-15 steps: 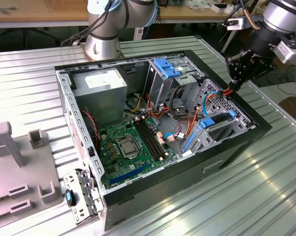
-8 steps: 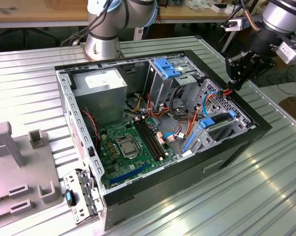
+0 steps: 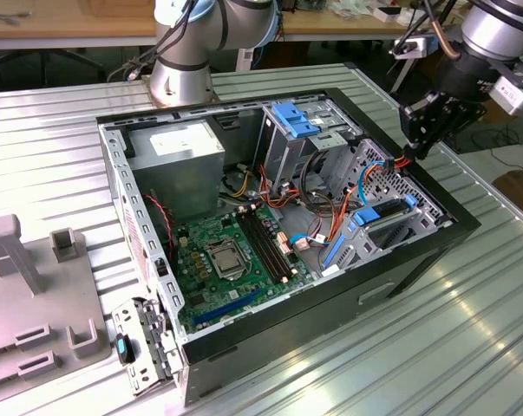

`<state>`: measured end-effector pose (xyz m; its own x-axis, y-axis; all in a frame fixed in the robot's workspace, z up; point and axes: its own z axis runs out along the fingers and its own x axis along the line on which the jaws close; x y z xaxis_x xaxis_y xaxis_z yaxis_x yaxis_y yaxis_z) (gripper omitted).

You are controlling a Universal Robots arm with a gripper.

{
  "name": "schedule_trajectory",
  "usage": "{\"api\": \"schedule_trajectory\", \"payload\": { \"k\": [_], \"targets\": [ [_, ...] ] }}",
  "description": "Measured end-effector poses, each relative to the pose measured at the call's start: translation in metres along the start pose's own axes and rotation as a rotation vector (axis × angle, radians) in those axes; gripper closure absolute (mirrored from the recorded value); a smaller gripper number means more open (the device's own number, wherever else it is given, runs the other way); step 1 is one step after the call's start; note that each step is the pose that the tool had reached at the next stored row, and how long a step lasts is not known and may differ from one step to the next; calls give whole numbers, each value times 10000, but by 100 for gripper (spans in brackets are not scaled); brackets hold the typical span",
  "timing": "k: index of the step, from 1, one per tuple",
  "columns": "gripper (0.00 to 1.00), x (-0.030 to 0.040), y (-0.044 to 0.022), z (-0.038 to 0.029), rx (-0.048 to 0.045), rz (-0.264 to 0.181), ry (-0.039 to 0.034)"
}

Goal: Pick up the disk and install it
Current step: 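Insert the first disk wire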

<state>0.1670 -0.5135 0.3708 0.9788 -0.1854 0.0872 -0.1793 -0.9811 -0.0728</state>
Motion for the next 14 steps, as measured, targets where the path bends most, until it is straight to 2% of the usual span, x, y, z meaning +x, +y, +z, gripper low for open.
{"api": "schedule_trajectory", "payload": {
  "k": [2, 4, 9, 10, 12, 14],
  "targets": [
    [75, -13, 2, -1, 18, -7, 101],
    [75, -18, 4, 0, 28, -9, 142],
    [75, -60, 10, -5, 35, -86, 148],
    [75, -62, 4, -3, -12, -146, 174],
    [75, -72, -40, -1, -240, -284, 313],
    [75, -78, -61, 1, -274, -319, 320]
  ]
}}
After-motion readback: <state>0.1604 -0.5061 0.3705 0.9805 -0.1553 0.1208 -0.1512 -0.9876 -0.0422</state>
